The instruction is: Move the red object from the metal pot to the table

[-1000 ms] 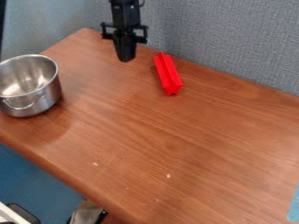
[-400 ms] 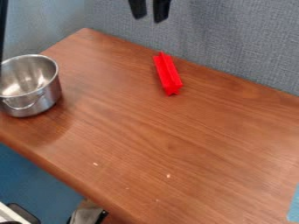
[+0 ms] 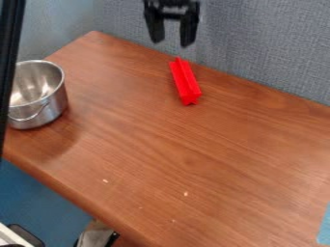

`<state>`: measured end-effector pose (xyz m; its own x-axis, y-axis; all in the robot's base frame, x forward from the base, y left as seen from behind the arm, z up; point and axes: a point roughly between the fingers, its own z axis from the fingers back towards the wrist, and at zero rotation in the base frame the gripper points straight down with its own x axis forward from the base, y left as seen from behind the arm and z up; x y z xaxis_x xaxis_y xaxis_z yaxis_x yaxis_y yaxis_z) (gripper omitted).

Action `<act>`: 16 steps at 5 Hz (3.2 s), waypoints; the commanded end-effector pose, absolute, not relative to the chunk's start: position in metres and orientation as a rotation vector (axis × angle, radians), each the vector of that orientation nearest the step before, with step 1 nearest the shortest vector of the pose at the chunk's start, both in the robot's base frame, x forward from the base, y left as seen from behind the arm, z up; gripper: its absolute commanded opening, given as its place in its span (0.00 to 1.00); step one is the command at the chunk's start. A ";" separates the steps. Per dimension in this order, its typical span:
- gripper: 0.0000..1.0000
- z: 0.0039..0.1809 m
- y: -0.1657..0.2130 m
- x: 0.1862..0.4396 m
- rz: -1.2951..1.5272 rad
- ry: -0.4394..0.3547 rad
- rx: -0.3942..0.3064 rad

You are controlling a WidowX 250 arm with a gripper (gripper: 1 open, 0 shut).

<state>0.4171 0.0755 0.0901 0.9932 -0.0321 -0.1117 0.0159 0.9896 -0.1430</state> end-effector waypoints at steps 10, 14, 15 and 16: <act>0.00 0.120 0.025 0.391 0.283 0.222 -0.196; 1.00 0.155 0.024 0.391 0.267 0.145 -0.185; 1.00 0.152 0.026 0.389 0.246 0.150 -0.161; 1.00 0.150 0.018 0.394 0.304 0.201 -0.156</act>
<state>0.3937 0.0220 0.1288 0.9179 0.2843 -0.2768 -0.3244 0.9394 -0.1107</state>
